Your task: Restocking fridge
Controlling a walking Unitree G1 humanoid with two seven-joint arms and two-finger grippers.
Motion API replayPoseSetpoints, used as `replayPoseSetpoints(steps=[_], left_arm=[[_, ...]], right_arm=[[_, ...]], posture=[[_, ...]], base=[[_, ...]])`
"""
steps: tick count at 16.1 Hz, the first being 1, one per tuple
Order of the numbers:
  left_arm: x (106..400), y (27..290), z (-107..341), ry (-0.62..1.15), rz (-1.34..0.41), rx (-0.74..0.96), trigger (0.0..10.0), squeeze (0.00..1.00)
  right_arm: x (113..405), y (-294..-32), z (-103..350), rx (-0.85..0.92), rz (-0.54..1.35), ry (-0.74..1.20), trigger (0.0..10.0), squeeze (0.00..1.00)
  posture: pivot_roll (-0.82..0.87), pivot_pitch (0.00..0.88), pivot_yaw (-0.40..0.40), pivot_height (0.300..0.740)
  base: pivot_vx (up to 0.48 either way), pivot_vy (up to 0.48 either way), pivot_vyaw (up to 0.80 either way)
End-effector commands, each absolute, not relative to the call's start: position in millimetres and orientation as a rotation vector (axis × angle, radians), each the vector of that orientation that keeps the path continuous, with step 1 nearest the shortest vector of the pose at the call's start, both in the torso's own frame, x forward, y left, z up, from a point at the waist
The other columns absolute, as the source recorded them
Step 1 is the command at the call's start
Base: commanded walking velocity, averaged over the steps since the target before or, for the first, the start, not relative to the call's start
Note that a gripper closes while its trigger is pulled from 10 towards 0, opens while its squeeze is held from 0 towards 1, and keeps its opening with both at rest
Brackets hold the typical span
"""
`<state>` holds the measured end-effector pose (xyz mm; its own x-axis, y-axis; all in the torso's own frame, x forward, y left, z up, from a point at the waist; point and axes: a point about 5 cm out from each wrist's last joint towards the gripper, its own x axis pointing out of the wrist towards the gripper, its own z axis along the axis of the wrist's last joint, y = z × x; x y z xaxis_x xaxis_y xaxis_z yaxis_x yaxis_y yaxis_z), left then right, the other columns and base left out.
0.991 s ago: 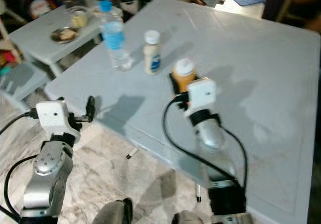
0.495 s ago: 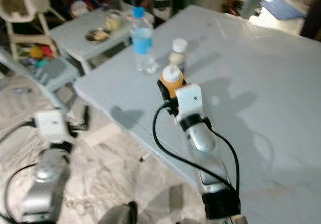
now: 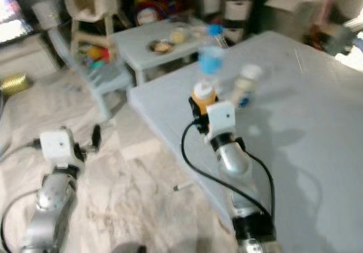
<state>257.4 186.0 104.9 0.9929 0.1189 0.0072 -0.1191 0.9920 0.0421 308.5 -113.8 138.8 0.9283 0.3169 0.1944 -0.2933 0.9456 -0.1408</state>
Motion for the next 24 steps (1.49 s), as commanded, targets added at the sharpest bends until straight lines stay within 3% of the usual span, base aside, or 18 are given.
replayPoseSetpoints(steps=[1, 9, 12, 17, 21, 24], left_arm=[[258, 188, 105, -0.003, 0.140, 0.036, 10.0, 0.00], [256, 192, 103, 0.002, 0.148, 0.044, 10.0, 0.00], [257, 194, 102, 0.011, 0.150, 0.057, 10.0, 0.00], [243, 207, 93, 0.057, 0.173, 0.089, 10.0, 0.00], [245, 203, 93, 0.058, 0.163, 0.091, 10.0, 0.00], [246, 200, 93, 0.065, 0.171, 0.078, 10.0, 0.00]], right_arm=[[309, -106, 138, -0.103, 0.348, -0.214, 10.0, 0.00], [307, -97, 136, -0.095, 0.387, -0.224, 10.0, 0.00], [308, -106, 136, -0.096, 0.338, -0.227, 10.0, 0.00], [295, -130, 120, -0.102, 0.228, -0.171, 10.0, 0.00], [290, -136, 119, -0.118, 0.227, -0.167, 10.0, 0.00], [291, -136, 119, -0.137, 0.225, -0.169, 10.0, 0.00]], posture=[[0.02, 0.027, 0.024, 0.740], [0.02, 0.032, 0.044, 0.740], [0.02, 0.030, 0.052, 0.740], [0.01, 0.034, 0.061, 0.740], [0.00, 0.032, 0.063, 0.740], [0.00, 0.026, 0.062, 0.740]], base=[[0.000, 0.000, 0.80], [0.000, 0.000, 0.80], [0.000, 0.000, 0.53], [0.000, 0.390, 0.00], [0.000, 0.480, 0.00], [0.000, 0.470, 0.80]])
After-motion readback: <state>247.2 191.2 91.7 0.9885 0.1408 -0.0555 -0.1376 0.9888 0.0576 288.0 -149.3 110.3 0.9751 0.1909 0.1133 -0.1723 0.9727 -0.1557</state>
